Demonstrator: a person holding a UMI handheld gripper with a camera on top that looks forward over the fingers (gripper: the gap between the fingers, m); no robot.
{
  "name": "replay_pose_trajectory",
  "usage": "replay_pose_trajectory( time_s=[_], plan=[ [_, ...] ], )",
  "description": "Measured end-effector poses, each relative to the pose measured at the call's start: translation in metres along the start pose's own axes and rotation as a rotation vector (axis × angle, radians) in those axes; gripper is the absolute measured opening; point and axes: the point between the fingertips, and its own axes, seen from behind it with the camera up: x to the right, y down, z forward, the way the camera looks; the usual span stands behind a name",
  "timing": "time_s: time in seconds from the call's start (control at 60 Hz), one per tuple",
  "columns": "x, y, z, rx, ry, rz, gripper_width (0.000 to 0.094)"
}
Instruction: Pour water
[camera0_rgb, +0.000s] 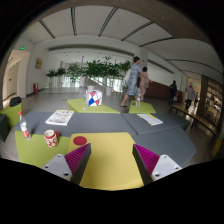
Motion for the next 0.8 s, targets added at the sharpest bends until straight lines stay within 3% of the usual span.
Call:
replay_pose_trajectory(
  time_s=[0.233,0.467,0.617,0.8],
  plan=[
    [-0.071,0.026,0.0,-0.028,-0.076,-0.047,0.0858],
    [-0.256,0.07,0.003,-0.059,-0.27,-0.067,0.0857],
    [-0.394,0.07,0.008,-0.039,-0.399,-0.048,0.0858],
    [-0.539,0.062,0.046,-0.001,-0.482,-0.023,0.0857]
  ],
)
